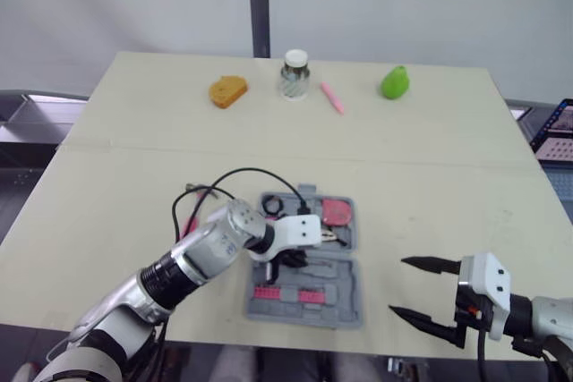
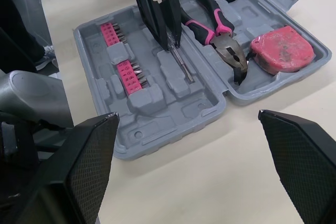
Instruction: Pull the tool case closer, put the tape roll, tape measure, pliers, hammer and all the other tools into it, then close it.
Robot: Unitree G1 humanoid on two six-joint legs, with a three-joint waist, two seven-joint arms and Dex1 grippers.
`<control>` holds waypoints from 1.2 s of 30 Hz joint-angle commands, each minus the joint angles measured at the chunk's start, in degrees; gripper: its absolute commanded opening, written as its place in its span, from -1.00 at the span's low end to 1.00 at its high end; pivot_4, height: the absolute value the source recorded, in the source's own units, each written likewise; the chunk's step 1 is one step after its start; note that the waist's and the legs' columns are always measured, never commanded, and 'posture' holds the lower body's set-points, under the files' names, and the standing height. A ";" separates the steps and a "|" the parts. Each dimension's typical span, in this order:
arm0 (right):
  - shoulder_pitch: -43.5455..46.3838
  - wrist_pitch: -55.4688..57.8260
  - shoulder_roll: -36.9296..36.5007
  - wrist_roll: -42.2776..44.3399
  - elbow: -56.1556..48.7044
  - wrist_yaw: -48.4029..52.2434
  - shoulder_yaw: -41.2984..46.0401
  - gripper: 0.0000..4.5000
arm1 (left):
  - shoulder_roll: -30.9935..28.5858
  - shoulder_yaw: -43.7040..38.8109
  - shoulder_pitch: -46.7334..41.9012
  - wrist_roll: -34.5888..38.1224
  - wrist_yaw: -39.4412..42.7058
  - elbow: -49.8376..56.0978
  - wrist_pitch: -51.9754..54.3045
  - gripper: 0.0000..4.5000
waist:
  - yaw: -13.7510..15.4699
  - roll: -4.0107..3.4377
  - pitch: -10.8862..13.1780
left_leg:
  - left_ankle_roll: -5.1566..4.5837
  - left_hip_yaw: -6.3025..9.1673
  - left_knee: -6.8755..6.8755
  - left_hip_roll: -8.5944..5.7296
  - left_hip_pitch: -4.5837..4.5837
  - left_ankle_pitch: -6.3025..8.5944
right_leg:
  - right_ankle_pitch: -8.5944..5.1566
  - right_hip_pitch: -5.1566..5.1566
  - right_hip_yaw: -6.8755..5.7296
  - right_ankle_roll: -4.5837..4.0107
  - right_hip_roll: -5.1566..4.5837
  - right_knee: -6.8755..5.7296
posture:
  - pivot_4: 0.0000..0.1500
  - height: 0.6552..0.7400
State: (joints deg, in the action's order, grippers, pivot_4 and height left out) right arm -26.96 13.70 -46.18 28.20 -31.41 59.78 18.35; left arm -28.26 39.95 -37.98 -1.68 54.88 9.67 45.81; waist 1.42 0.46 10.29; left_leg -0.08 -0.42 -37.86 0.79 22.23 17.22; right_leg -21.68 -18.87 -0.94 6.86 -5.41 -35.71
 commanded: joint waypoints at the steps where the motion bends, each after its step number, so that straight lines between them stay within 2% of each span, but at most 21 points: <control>1: -0.22 -0.25 0.32 0.76 -1.73 -0.32 1.41 1.00 | 0.64 -0.45 -0.76 -0.52 0.00 -0.02 -0.36 -0.99 | 0.00 0.00 0.00 | 0.00 0.00 0.00 0.00 0.00 0.00 | 0.00 0.00 0.00 0.00 0.00 -0.01 | 1.00 0.43; 3: -0.12 -0.27 0.33 0.74 -1.71 -0.44 1.33 1.00 | 1.17 -0.82 -0.94 -0.27 -0.05 -0.54 0.24 -0.99 | 0.00 0.00 0.00 | 0.00 0.00 -0.01 0.00 -0.01 0.00 | 0.00 0.00 0.00 0.00 0.00 -0.02 | 1.00 0.43; 5: -0.04 -0.27 0.36 0.72 -1.73 -0.56 1.24 1.00 | 1.41 -1.10 -1.08 0.02 0.21 -0.53 0.85 -0.52 | 0.01 -0.01 -0.01 | 0.00 0.00 -0.02 -0.01 -0.01 0.00 | 0.00 0.00 0.00 0.00 0.00 -0.04 | 1.00 0.43; 8: -0.05 -0.26 0.36 0.77 -1.77 -0.63 1.20 1.00 | 1.31 -2.73 -1.32 1.31 0.63 1.66 3.25 0.05 | 0.00 -0.01 -0.01 | 0.00 0.00 -0.06 -0.01 0.00 0.00 | 0.00 0.00 0.00 0.00 0.00 -0.06 | 1.00 0.43; 14: -0.03 -0.23 0.35 0.89 -1.68 -0.61 1.25 1.00 | -0.27 -7.00 -1.55 6.34 1.84 8.23 10.91 0.05 | -0.07 -0.01 -0.01 | 0.00 0.01 -0.06 0.01 0.00 0.00 | 0.00 0.00 0.02 0.00 -0.01 -0.10 | 1.00 0.43; 20: 0.15 -0.32 0.29 1.00 -1.51 -0.41 1.11 1.00 | 0.08 -12.83 1.29 10.54 -0.65 11.09 13.21 0.05 | -0.10 -0.01 -0.01 | -0.02 0.03 -0.08 0.00 -0.01 0.01 | 0.00 0.01 0.02 0.00 -0.01 -0.11 | 1.00 0.43; 23: 0.31 -0.31 0.29 1.02 -1.43 -0.40 1.07 1.00 | -0.75 -14.30 2.89 11.14 -1.80 11.34 12.20 -0.31 | -0.08 -0.01 -0.01 | -0.02 0.04 -0.08 0.00 0.00 0.01 | 0.00 0.01 0.01 0.00 -0.03 -0.10 | 1.00 0.43; 26: 0.50 -0.30 0.25 0.97 -1.29 -0.38 1.04 1.00 | -0.55 -16.39 4.81 12.33 -2.94 11.31 9.93 -0.97 | -0.07 -0.01 -0.01 | -0.01 0.04 -0.08 0.00 -0.01 0.01 | 0.00 0.01 0.02 0.00 -0.03 -0.10 | 1.00 0.43; 36: 0.44 -0.16 0.25 0.99 -1.44 -0.45 1.27 1.00 | 0.05 -18.94 14.35 10.55 -4.13 4.95 -16.36 -0.97 | -0.05 -0.02 -0.02 | 0.00 0.03 -0.09 0.00 -0.01 0.02 | 0.00 0.02 0.00 0.00 -0.08 -0.07 | 1.00 0.43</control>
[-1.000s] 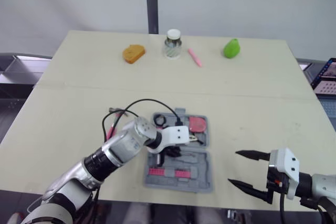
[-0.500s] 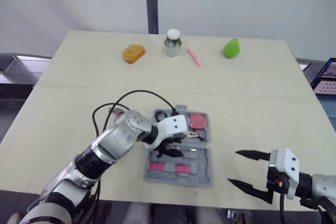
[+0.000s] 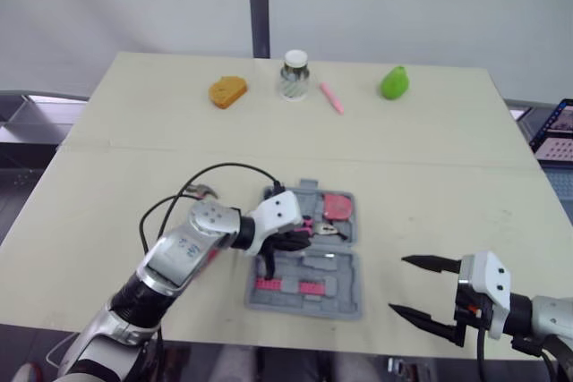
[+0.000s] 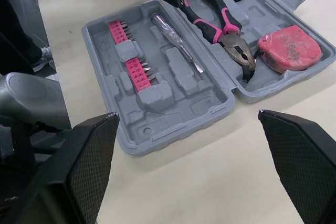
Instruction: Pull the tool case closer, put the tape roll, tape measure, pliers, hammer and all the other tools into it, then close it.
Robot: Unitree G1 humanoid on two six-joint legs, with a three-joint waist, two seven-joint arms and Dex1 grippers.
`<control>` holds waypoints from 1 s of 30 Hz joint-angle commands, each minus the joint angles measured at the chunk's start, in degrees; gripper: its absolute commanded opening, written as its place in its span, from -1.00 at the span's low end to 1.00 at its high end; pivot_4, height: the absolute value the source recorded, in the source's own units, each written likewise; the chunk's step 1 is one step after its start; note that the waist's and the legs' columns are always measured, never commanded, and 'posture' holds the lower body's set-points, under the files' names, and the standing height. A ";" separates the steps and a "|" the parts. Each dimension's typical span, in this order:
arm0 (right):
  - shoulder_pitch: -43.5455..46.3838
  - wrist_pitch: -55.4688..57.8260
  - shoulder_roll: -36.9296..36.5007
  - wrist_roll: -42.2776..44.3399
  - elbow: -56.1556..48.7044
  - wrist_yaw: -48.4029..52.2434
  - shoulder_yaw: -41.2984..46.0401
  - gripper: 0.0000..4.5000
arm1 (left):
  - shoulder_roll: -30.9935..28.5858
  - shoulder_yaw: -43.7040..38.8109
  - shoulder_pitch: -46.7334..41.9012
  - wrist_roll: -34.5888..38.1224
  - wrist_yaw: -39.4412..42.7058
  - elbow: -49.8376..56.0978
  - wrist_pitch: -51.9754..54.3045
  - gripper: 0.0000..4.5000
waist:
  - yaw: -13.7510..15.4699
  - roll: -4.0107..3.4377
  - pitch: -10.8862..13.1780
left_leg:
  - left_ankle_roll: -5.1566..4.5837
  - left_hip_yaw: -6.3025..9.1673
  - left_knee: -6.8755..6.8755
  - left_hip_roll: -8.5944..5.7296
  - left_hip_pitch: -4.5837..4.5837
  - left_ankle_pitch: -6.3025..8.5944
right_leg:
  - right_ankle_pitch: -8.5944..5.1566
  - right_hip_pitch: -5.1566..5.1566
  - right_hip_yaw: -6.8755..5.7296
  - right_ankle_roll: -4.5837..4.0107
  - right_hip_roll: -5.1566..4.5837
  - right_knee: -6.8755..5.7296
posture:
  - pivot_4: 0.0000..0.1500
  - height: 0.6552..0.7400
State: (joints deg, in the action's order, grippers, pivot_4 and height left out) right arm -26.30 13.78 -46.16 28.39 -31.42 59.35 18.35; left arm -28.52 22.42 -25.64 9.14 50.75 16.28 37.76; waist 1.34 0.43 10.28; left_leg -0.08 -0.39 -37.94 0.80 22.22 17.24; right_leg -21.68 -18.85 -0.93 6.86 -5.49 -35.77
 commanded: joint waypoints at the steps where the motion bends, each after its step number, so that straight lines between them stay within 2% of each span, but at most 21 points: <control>1: -0.26 -0.24 0.22 0.85 -1.46 -0.01 1.37 1.00 | 0.56 -1.77 2.99 -0.36 0.08 -2.86 -11.58 -0.97 | -0.01 -0.01 0.00 | 0.00 0.00 0.00 0.00 0.00 0.00 | 0.00 0.00 -0.01 0.00 -0.01 0.00 | 1.00 0.43; 11: -1.01 -0.31 0.25 1.65 -1.86 0.20 2.38 1.00 | 1.94 -2.22 6.54 -2.85 -0.61 -12.01 -24.06 -0.97 | 0.01 -0.01 -0.01 | -0.02 0.00 0.00 0.00 -0.02 0.02 | 0.00 0.01 -0.12 0.00 -0.03 -0.01 | 1.00 0.43; 30: -3.18 -0.18 0.45 1.56 -2.99 -0.12 3.89 1.00 | 4.13 -0.40 7.87 -7.11 -0.79 -17.93 -25.76 -0.97 | 0.01 -0.02 -0.01 | -0.03 -0.02 0.00 0.00 -0.04 0.03 | 0.00 0.01 -0.23 0.01 -0.02 -0.06 | 1.00 0.43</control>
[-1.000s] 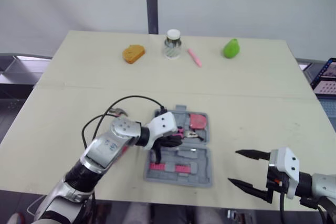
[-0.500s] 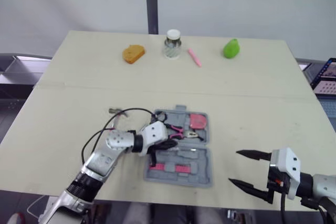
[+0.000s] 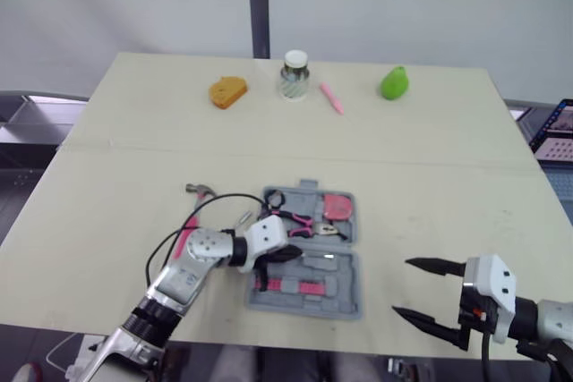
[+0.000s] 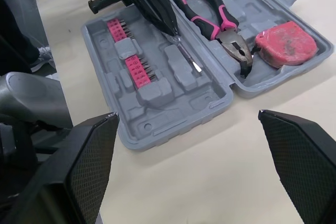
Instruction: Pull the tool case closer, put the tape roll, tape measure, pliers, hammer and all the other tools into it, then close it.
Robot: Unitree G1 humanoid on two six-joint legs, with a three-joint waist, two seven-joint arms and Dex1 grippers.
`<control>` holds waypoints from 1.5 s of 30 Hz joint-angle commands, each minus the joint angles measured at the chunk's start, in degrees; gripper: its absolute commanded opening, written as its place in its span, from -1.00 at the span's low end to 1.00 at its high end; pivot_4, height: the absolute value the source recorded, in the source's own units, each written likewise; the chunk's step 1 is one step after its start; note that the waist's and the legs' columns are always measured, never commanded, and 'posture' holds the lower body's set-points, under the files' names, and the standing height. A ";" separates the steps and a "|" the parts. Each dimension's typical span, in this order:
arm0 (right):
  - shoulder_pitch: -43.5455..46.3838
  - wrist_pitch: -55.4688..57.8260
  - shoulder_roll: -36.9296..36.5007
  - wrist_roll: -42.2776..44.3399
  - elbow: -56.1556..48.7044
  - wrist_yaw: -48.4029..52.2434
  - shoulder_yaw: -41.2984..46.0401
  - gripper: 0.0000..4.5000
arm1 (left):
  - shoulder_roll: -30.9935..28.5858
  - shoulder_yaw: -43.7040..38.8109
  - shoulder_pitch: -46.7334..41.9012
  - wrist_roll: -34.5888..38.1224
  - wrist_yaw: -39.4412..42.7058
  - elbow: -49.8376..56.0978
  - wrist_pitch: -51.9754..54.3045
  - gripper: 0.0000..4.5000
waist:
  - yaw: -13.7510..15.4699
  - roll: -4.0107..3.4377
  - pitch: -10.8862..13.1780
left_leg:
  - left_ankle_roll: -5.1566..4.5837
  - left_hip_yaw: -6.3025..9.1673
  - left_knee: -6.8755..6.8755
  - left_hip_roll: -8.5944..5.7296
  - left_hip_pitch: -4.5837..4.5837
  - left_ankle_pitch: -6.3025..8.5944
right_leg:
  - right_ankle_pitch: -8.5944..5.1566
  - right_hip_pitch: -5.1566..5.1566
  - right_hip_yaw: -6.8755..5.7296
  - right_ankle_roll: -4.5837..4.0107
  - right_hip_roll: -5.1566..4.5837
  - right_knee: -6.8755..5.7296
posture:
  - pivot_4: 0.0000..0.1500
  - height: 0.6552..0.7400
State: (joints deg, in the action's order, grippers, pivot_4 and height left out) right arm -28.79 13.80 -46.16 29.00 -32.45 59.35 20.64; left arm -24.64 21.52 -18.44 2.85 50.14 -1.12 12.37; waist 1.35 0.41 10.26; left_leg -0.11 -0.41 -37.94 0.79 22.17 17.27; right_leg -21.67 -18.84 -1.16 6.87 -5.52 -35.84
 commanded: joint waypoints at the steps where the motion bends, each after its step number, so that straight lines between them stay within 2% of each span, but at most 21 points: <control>1: -0.76 -0.21 0.47 0.93 -1.99 -0.10 1.65 1.00 | 0.25 0.55 0.73 -1.07 -0.28 -0.82 -0.37 -0.97 | 0.01 -0.01 -0.01 | 0.00 0.00 0.00 0.00 0.00 0.00 | 0.00 0.00 0.00 0.00 0.00 0.00 | 1.00 0.43; 35: 1.17 -0.32 1.15 0.87 -1.95 -1.01 1.47 1.00 | 1.31 5.44 3.30 -6.57 -1.74 -8.08 -1.90 -0.97 | 0.06 -0.50 -0.76 | -0.08 0.01 0.00 -0.01 -0.33 0.20 | 0.00 0.39 0.11 0.00 -0.06 0.28 | 1.00 0.43; 42: 1.04 -1.03 2.01 0.38 -1.96 -1.80 1.39 1.00 | 1.98 6.02 3.04 -6.93 -1.61 -9.73 -2.54 -0.97 | 0.02 -0.68 -0.88 | -0.06 -0.07 0.06 0.01 -0.74 0.33 | -0.01 0.73 0.27 -0.01 -0.13 0.43 | 1.00 0.43; 45: 0.91 -1.34 2.43 0.14 -1.98 -1.97 1.28 1.00 | 2.21 6.10 2.91 -6.99 -1.56 -10.23 -2.77 -0.97 | 0.02 -0.78 -0.96 | -0.06 -0.02 0.11 0.05 -1.00 0.40 | -0.01 1.17 0.25 -0.03 -0.15 0.77 | 1.00 0.43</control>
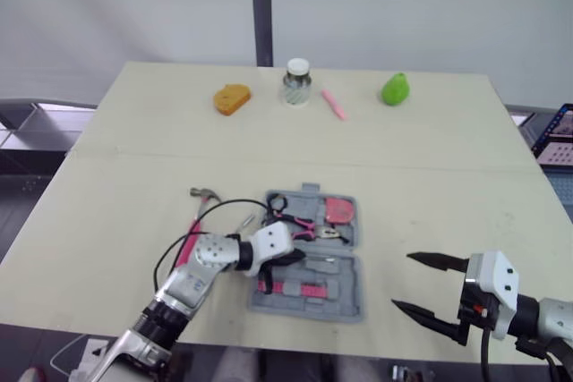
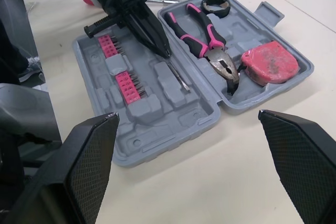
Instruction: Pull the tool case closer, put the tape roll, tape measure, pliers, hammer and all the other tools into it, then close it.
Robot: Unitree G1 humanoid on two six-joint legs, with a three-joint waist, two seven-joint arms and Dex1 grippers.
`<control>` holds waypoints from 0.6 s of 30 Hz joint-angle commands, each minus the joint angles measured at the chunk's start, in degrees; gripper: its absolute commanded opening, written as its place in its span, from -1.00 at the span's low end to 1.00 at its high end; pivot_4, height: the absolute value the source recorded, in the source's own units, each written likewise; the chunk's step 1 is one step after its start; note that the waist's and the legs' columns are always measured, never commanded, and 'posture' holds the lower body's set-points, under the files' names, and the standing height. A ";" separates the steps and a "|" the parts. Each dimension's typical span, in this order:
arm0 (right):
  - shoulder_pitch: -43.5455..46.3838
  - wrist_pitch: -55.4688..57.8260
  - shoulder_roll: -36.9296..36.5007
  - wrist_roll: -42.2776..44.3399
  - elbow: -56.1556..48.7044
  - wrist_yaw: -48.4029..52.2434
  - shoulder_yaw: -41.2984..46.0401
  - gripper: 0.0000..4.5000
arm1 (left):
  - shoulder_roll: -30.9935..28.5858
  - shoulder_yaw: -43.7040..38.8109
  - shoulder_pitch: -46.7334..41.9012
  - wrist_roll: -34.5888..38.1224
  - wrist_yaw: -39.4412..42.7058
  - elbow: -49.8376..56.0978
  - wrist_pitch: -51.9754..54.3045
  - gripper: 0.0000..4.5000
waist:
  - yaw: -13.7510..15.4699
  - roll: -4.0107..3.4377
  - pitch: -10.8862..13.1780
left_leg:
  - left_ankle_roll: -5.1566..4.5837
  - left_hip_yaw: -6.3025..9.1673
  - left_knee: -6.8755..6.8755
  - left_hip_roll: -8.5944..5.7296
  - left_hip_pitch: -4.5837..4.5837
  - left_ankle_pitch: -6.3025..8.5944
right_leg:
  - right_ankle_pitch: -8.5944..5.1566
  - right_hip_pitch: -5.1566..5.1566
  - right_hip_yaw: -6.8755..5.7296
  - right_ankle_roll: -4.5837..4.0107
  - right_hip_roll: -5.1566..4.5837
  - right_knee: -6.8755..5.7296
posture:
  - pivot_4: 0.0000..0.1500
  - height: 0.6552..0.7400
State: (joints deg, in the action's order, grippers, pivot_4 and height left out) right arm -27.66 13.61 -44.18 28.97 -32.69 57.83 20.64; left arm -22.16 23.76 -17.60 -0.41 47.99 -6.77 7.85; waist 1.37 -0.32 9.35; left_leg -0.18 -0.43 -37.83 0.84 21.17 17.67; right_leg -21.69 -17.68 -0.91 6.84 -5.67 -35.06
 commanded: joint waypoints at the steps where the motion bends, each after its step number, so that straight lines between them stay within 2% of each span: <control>1: -0.33 -1.24 0.61 0.10 -1.77 -0.52 1.23 1.00 | -0.22 3.87 2.04 -3.74 0.63 -4.77 1.65 -0.97 | 0.00 -0.10 -0.10 | -0.01 0.00 0.01 0.01 -0.04 0.03 | 0.00 0.09 0.00 0.00 0.00 0.10 | 1.00 0.43; 13: 0.00 -1.34 1.66 -0.41 -2.20 -1.15 0.51 1.00 | 0.37 5.05 1.35 -4.33 0.95 -7.02 0.76 -0.97 | 0.09 -0.30 -0.24 | -0.06 0.03 0.02 0.01 -0.02 0.10 | 0.00 0.21 -0.02 0.00 -0.10 0.37 | 1.00 0.43; 18: 0.20 -1.33 2.10 -0.49 -2.21 -1.12 0.35 1.00 | 0.50 3.35 1.74 -2.13 1.23 -5.49 2.07 -0.97 | 0.01 -0.31 -0.24 | -0.08 0.03 0.02 0.00 -0.01 0.14 | 0.00 0.22 -0.01 0.00 -0.11 0.44 | 1.00 0.43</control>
State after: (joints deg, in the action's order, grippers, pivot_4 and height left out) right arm -27.59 13.42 -42.41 28.21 -33.41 57.20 20.59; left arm -21.11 24.86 -18.44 -0.33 48.40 -8.97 6.54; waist 1.38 -0.62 9.10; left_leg -0.25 -0.40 -37.80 0.85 21.16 17.81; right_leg -21.69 -17.46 -0.92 6.84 -5.78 -34.62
